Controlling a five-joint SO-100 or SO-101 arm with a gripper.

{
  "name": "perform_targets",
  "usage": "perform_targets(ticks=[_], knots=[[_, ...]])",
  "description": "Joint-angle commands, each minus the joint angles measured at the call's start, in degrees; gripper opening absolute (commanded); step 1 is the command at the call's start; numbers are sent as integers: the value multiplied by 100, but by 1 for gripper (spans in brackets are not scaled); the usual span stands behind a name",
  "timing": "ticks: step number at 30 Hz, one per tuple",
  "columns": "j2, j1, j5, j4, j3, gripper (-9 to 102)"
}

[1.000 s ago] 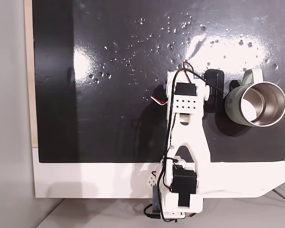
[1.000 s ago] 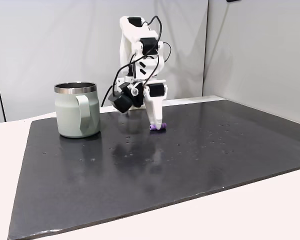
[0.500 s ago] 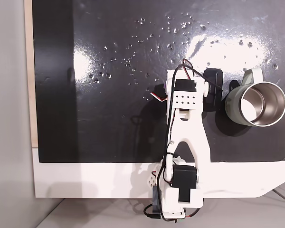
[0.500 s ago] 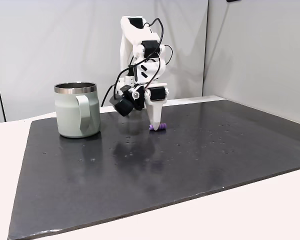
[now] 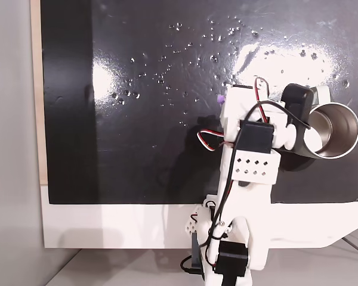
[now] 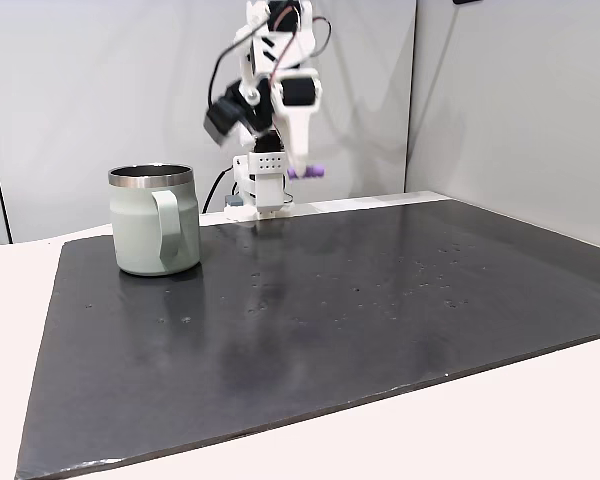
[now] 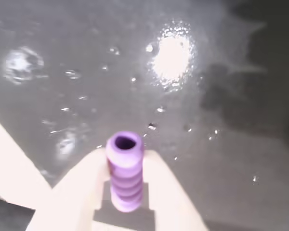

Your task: Grasp a pengrip and put it in the cup.

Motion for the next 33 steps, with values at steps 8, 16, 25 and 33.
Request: perform_targets(ticks=[8, 16, 25, 33], knots=[[686, 1767, -659, 1591, -1714, 0], [782, 3173, -1635, 1608, -1819, 0], [132, 3762, -2013, 1081, -1450, 0], [-44, 3920, -2145, 396, -677, 0]])
